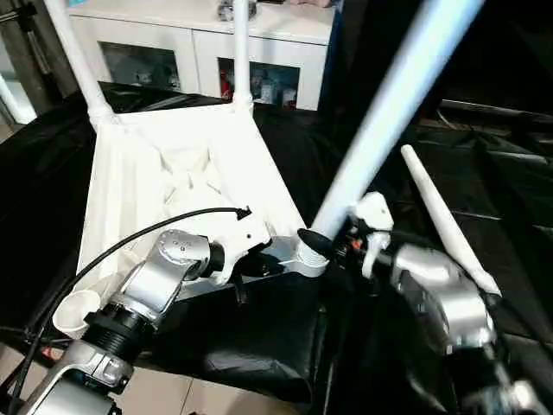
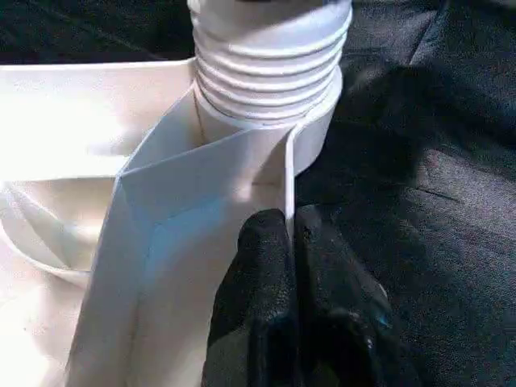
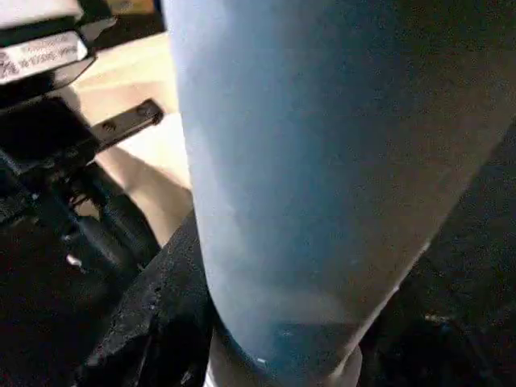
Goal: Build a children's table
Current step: Insert table leg to table base
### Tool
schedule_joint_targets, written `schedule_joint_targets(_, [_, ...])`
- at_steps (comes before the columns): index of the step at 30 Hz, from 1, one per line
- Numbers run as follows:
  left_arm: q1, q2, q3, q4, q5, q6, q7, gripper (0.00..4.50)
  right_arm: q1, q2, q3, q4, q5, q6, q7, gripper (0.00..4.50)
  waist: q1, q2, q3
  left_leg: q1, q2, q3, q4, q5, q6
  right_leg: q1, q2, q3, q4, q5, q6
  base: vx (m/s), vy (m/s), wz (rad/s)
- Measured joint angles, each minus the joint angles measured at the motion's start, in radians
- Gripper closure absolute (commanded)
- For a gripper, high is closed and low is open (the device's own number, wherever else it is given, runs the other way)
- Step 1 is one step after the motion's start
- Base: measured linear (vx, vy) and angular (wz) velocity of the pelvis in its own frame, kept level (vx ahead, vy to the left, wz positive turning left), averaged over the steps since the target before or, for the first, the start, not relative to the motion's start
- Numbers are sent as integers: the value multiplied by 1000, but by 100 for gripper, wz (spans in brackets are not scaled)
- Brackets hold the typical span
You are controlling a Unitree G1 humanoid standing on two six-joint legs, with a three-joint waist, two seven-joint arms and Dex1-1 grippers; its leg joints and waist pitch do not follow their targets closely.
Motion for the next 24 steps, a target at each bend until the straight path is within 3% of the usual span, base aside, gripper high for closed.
schedule_joint_targets(8, [0,28,-1,1,6,-19,-32,450,-91,2,23,117,-6,-22,97,259,-14,-9,-4,1,0,-1,-1,0,0,0,1,0,0,0,0,0,0,0])
schedule_joint_targets(18, [1,96,-19,-25,-17,-46,-170,450,-100,-26,64,141,1,-105,296,259,6,-14,-5,-1,0,-1,-3,0,0,0,1,-1,0,-2,-1,0,0,0])
schedule_joint_targets(24, [3,95,-18,-26,-17,-43,-178,450,-100,-30,66,146,1,-116,316,259,11,-15,-5,-1,0,0,-3,0,0,2,0,0,0,-4,0,0,0,0])
